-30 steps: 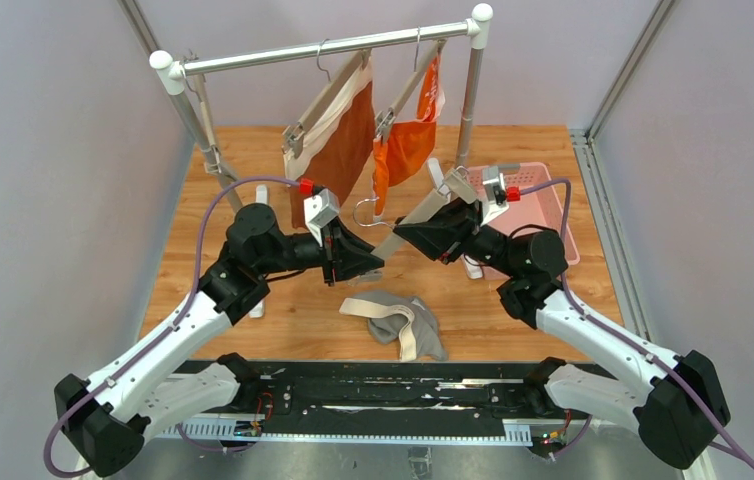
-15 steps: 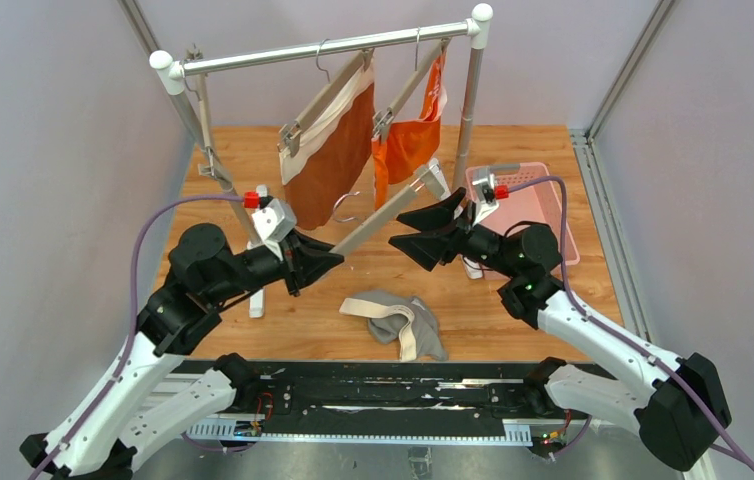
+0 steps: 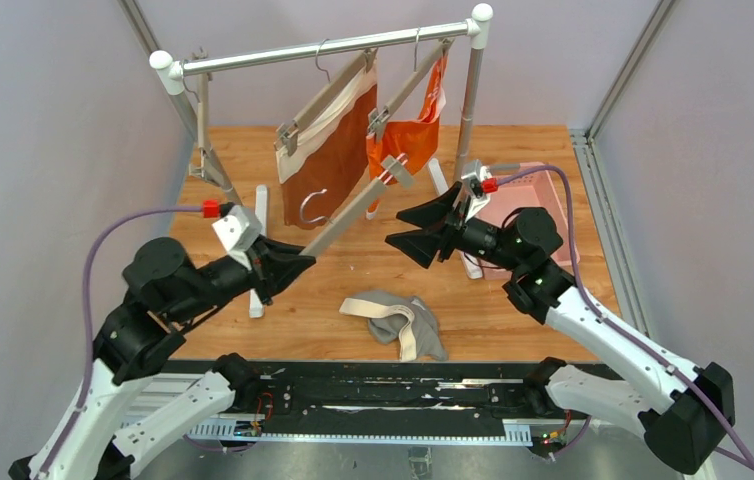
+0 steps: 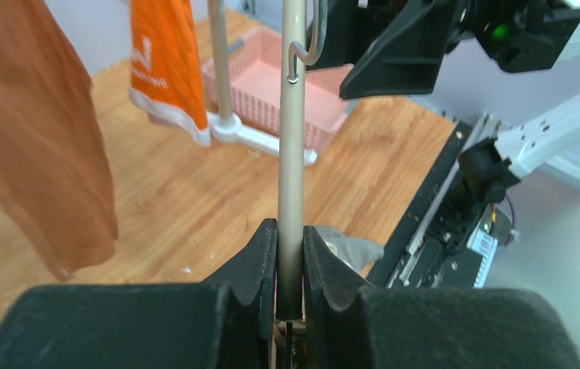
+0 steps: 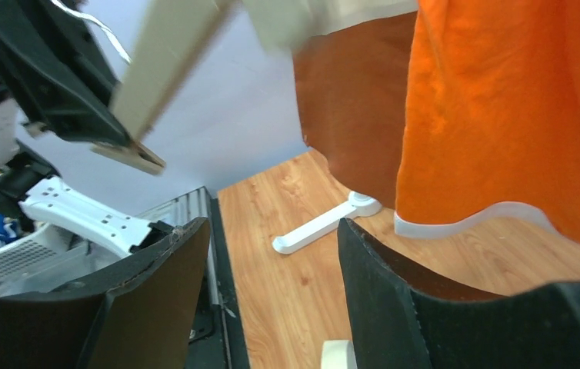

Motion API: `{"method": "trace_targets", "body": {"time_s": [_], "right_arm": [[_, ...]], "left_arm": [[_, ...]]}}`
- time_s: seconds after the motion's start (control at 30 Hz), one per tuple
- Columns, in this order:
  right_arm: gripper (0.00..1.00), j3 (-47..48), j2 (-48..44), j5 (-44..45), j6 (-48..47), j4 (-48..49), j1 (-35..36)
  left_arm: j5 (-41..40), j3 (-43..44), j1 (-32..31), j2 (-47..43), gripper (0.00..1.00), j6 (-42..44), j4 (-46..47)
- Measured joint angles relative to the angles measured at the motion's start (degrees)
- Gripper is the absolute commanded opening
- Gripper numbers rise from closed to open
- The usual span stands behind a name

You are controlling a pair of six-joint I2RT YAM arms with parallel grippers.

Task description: Remove the underwear clipped to the hanger

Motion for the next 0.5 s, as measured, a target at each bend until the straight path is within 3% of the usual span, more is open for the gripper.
{"method": "trace_targets", "body": {"time_s": [0.23, 0.5], "right_arm": [[0.61, 3.96, -3.61, 6.51, -9.49, -12.74, 1.01], [0.59, 2.86, -5.62, 10.82, -12.66, -18.71, 1.05]], "left_arm": [[-6.60, 12.26, 0.00, -3.34, 0.00, 1.51, -5.60], [-25.03, 23.58, -0.02, -0.33, 0.00, 4.17, -16.24]]}}
